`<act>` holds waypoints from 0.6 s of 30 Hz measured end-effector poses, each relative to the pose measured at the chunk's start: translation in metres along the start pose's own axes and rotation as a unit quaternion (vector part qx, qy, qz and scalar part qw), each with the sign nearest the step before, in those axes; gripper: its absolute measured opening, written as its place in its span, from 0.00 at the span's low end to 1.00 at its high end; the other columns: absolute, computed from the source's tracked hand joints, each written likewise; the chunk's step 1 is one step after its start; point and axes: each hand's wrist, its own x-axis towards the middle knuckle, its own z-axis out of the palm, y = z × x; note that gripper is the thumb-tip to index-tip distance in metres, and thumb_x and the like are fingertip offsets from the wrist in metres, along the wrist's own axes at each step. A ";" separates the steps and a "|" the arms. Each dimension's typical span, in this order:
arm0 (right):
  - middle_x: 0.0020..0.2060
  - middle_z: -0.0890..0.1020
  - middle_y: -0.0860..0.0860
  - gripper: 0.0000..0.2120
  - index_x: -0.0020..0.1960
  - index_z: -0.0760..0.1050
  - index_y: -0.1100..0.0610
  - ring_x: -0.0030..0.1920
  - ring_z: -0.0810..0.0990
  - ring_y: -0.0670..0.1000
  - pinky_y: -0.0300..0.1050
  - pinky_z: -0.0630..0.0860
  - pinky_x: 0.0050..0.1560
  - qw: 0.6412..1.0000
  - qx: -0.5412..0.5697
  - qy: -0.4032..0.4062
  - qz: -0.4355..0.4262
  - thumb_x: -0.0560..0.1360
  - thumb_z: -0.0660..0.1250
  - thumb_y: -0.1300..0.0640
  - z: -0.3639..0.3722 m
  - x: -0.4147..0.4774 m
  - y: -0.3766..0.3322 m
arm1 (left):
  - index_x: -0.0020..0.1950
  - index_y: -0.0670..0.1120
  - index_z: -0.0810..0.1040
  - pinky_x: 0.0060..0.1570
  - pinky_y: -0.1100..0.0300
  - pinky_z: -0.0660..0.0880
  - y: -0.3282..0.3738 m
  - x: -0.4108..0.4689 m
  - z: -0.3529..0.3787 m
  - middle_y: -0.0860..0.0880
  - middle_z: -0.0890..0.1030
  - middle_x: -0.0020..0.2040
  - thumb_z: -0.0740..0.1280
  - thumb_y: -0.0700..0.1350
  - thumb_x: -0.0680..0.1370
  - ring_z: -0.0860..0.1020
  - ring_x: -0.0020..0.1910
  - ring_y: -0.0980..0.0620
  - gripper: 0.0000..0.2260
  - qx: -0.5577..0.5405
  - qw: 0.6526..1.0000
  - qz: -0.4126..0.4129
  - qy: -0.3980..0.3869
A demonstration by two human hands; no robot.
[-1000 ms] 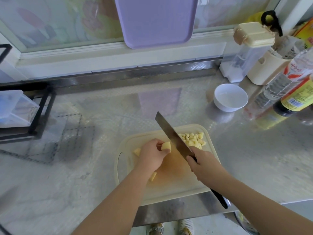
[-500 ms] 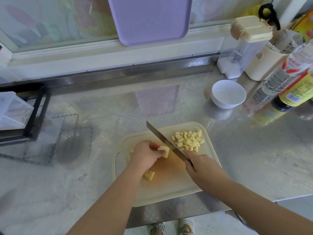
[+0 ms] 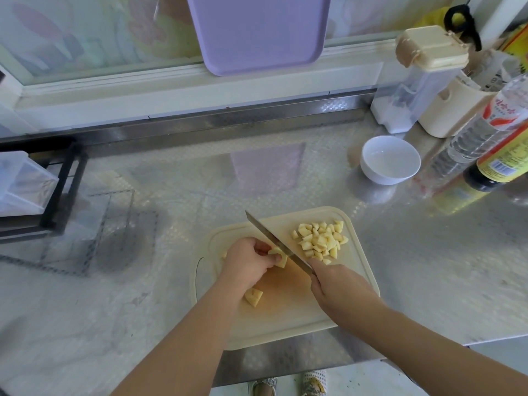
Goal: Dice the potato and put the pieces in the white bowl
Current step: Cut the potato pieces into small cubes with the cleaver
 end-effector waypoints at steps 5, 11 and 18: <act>0.36 0.74 0.48 0.06 0.56 0.67 0.52 0.39 0.79 0.54 0.51 0.79 0.43 1.000 -0.014 -0.014 0.007 0.84 0.53 0.54 0.000 0.005 -0.004 | 0.47 0.46 0.80 0.52 0.47 0.81 0.001 0.001 0.000 0.49 0.82 0.42 0.78 0.45 0.69 0.84 0.44 0.48 0.11 0.001 1.000 0.002 -0.001; 0.42 0.78 0.49 0.07 0.59 0.68 0.52 0.43 0.82 0.53 0.51 0.82 0.46 0.998 -0.038 -0.035 0.033 0.83 0.54 0.59 0.005 0.011 -0.011 | 0.45 0.50 0.78 0.53 0.47 0.80 0.001 -0.001 -0.001 0.49 0.81 0.44 0.79 0.47 0.68 0.83 0.47 0.48 0.13 0.014 1.000 0.000 -0.008; 0.41 0.78 0.46 0.10 0.56 0.72 0.50 0.41 0.79 0.45 0.44 0.80 0.47 0.992 0.093 0.011 0.086 0.84 0.52 0.53 0.004 0.011 0.000 | 0.62 0.53 0.76 0.57 0.53 0.78 0.003 -0.012 -0.001 0.54 0.80 0.53 0.73 0.49 0.74 0.79 0.53 0.53 0.18 0.129 0.990 0.058 -0.014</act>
